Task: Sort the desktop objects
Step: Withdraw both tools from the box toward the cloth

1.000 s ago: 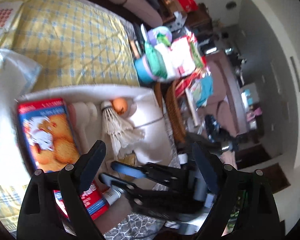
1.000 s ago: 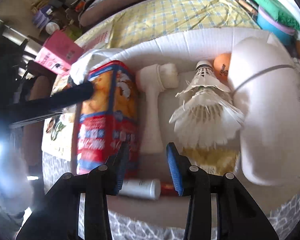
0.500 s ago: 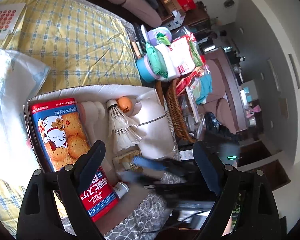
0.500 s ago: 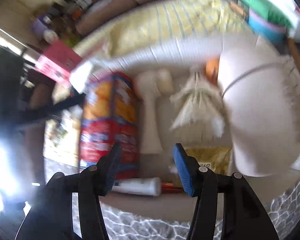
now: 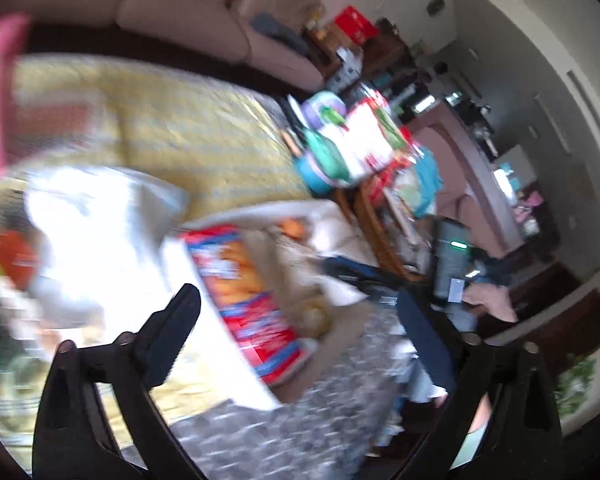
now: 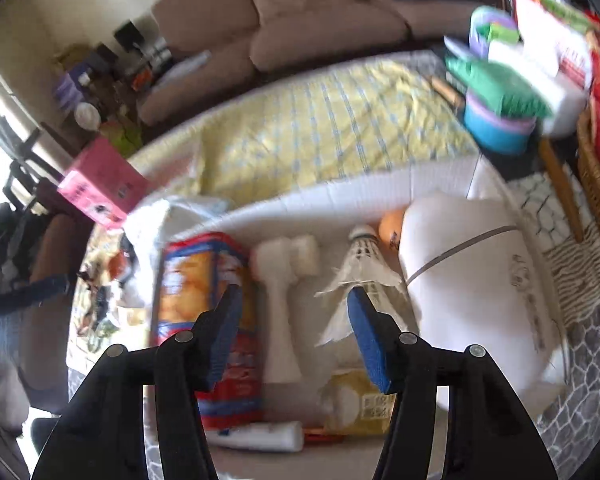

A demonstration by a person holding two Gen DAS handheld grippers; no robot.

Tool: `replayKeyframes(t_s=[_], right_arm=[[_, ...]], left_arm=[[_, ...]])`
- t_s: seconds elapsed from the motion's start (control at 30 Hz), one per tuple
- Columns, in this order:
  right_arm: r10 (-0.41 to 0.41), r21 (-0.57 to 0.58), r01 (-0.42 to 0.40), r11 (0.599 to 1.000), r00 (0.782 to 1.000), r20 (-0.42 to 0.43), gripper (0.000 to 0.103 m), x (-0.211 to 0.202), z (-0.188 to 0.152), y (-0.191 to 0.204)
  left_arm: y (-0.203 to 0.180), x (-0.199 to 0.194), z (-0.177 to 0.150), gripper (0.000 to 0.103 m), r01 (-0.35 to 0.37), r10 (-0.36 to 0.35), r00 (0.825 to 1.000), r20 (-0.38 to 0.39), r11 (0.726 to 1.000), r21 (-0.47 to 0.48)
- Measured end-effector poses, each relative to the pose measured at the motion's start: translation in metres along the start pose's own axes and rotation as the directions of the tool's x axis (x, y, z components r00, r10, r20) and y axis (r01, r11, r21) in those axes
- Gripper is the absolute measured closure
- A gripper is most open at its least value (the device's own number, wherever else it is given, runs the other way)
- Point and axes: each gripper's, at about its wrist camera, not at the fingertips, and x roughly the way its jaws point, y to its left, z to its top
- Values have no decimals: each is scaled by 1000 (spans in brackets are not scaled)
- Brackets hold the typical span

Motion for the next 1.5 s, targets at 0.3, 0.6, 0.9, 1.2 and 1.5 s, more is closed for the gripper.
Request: replayKeyframes(t_s=[0.3, 0.6, 0.9, 1.2, 1.5], right_arm=[[197, -116, -185, 976, 975, 104, 29, -31, -34, 105], [254, -164, -240, 957, 965, 70, 23, 24, -65, 183], [216, -219, -201, 955, 975, 44, 20, 71, -85, 213], [198, -306, -174, 936, 979, 50, 20, 90, -85, 220], [240, -305, -203, 931, 967, 89, 17, 94, -81, 215]], left_arm=[[118, -109, -45, 0, -243, 255, 964, 75, 959, -142], [170, -133, -98, 0, -439, 448, 893, 52, 890, -120], [158, -107, -111, 0, -611, 608, 792, 63, 790, 55], [172, -92, -105, 0, -606, 604, 796, 38, 793, 67], [191, -95, -99, 0, -615, 614, 789, 23, 789, 18]])
